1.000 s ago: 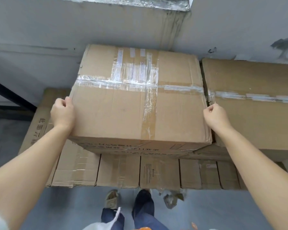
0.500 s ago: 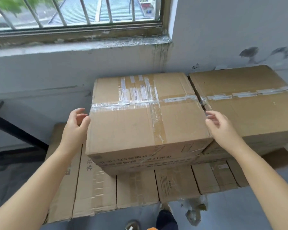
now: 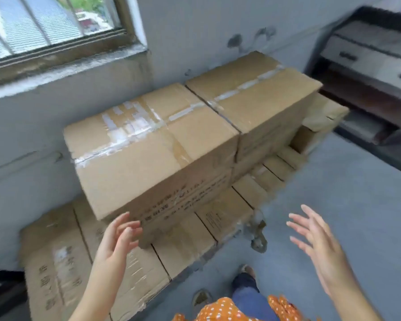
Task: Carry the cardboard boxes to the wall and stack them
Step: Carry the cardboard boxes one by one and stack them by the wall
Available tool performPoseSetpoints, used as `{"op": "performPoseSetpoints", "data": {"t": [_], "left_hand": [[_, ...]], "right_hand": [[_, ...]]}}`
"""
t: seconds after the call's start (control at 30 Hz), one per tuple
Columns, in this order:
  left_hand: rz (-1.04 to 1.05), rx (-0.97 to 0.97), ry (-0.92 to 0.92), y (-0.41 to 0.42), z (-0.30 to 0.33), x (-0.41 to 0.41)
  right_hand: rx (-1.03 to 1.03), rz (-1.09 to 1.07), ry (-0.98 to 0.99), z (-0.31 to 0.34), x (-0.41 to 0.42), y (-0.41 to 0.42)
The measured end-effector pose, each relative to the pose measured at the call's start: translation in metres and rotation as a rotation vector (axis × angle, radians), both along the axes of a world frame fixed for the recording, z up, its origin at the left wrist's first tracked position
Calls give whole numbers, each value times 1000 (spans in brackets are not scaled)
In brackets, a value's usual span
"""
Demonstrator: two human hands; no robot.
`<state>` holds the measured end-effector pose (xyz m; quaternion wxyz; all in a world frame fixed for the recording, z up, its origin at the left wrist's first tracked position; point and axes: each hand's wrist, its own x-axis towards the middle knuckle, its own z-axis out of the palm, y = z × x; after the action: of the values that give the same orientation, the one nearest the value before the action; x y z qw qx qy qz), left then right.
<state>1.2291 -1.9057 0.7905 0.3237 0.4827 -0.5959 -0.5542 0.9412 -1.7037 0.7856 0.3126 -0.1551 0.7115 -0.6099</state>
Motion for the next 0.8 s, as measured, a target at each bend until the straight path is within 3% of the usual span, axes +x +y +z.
{"op": "performPoseSetpoints", "data": {"t": [0.1, 0.43, 0.6, 0.8], "left_hand": [[-223, 36, -24, 16, -1, -25], [-764, -153, 16, 90, 34, -150], [-1075, -199, 31, 201, 25, -209], [-1325, -94, 133, 385, 7, -243]], "right_hand": [[38, -154, -26, -4, 20, 55], [232, -625, 168, -8, 78, 242], [279, -850, 154, -7, 125, 365], [345, -1180, 139, 4, 193, 522]]}}
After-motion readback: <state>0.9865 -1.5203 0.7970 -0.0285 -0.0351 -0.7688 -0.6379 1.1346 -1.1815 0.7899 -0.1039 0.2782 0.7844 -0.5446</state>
